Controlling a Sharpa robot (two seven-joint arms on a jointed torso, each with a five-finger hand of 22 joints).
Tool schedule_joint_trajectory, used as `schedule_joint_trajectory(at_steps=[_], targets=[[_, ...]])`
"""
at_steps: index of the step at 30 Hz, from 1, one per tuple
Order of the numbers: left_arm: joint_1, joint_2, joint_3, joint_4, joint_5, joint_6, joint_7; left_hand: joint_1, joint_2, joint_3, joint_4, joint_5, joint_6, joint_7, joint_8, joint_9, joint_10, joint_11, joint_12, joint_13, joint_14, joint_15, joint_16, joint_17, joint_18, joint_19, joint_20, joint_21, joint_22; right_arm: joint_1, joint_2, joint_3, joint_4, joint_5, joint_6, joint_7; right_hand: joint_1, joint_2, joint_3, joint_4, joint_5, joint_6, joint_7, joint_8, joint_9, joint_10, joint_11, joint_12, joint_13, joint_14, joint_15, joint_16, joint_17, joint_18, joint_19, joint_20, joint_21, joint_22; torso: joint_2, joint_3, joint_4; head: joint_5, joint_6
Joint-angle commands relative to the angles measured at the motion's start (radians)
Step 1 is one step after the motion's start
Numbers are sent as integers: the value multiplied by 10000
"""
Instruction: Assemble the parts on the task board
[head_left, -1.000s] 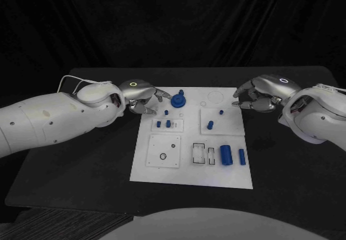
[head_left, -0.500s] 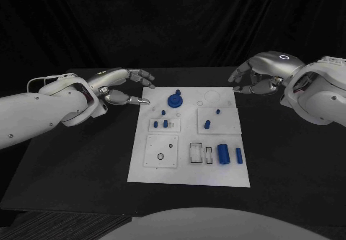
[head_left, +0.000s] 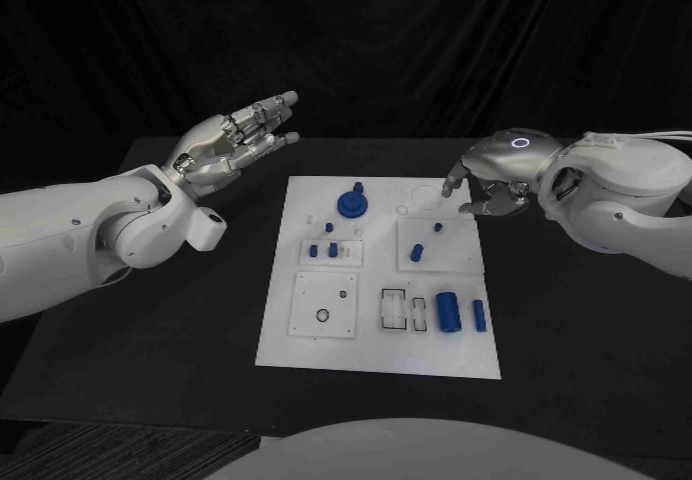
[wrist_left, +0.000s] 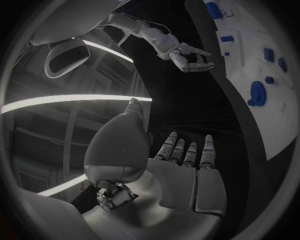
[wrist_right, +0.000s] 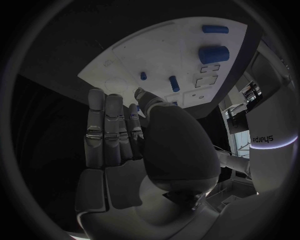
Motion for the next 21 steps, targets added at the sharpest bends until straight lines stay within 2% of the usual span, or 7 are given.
schedule_joint_trajectory(at_steps=[1, 7, 10, 13, 15, 18, 21], targets=[[-43, -30, 9, 114, 1465, 893, 792, -159, 37, 35, -23, -38, -412, -74, -64, -35, -112, -122, -196, -45, 1, -157, -35, -10, 142, -219, -105, -138, -943, -121, 78, 7, -88, -683, 463, 198, -141, -22, -2, -1, -153, -38, 216, -84, -87, -101, 9, -130, -164, 87, 3, 65, -42, 3, 139, -1, 68, 45, -23, -149, 152, -119, 80], [-87, -58, 9, 293, 1571, 1074, 790, -77, 399, 156, -44, 64, -382, -2, -50, -22, -195, -80, -291, -61, 1, -85, -35, -10, 112, -324, -21, -189, -1685, -327, 258, 7, -274, -729, 399, 387, -190, 7, -5, -39, -191, -22, 517, -139, -207, 228, -44, -119, -340, 186, -18, 190, -63, -17, 306, -6, 139, 98, -32, -264, 263, -221, 139], [-97, -69, 9, 337, 1587, 1147, 734, 24, 593, 160, -53, 162, -323, 99, -44, -16, -195, 6, -277, -58, 1, -54, -35, -10, 132, -321, 34, -183, -1736, -413, 373, 7, -389, -736, 354, 440, -193, 30, 34, -87, -145, -33, 485, -167, -259, 589, -29, 8, -371, 193, -21, 204, -109, -21, 356, -15, 115, 115, -43, -322, 309, -278, 136], [-106, -86, 9, 355, 1594, 1215, 666, 115, 792, 126, -66, 276, -276, 169, -38, -12, -200, 73, -271, -58, 1, 20, -35, -10, 141, -308, 140, -179, -1776, -490, 459, 7, -478, -740, 319, 465, -206, 45, 74, -117, -89, -11, 438, -167, -281, 751, -18, 65, -397, 199, -17, 225, -126, -23, 381, -20, 86, 125, -57, -352, 321, -315, 129], [-111, -99, 9, 359, 1597, 1255, 615, 222, 1020, 43, -77, 440, -199, 252, -27, -3, -199, 156, -252, -55, 1, 144, -35, -10, 147, -290, 290, -174, -1809, -537, 510, 7, -539, -741, 296, 486, -195, 56, 106, -140, -31, -4, 443, -169, -292, 786, -17, 70, -416, 202, -16, 234, -134, -25, 396, -22, 83, 134, -58, -333, 308, -317, 131], [-117, -111, 9, 357, 1599, 1308, 560, 312, 1120, -48, -76, 554, -156, 300, -22, 1, -197, 215, -234, -52, 1, 213, -35, -10, 152, -274, 392, -169, -1823, -589, 569, 7, -613, -742, 267, 524, -183, 67, 168, -182, 118, 8, 433, -171, -311, 836, 5, 69, -460, 208, -9, 258, -145, -26, 417, -26, 56, 148, -52, -312, 287, -317, 130], [-125, -111, 9, 345, 1601, 1366, 517, 393, 1207, -153, -75, 622, -22, 364, -1, 17, -188, 277, -205, -47, 1, 280, -35, -10, 161, -234, 499, -151, -1757, -648, 631, 7, -691, -742, 237, 568, -143, 61, 353, -287, 504, 76, 430, -153, -336, 1004, 11, 100, -539, 189, -8, 264, -194, -28, 446, -36, 9, 187, -61, -307, 317, -345, 109]])
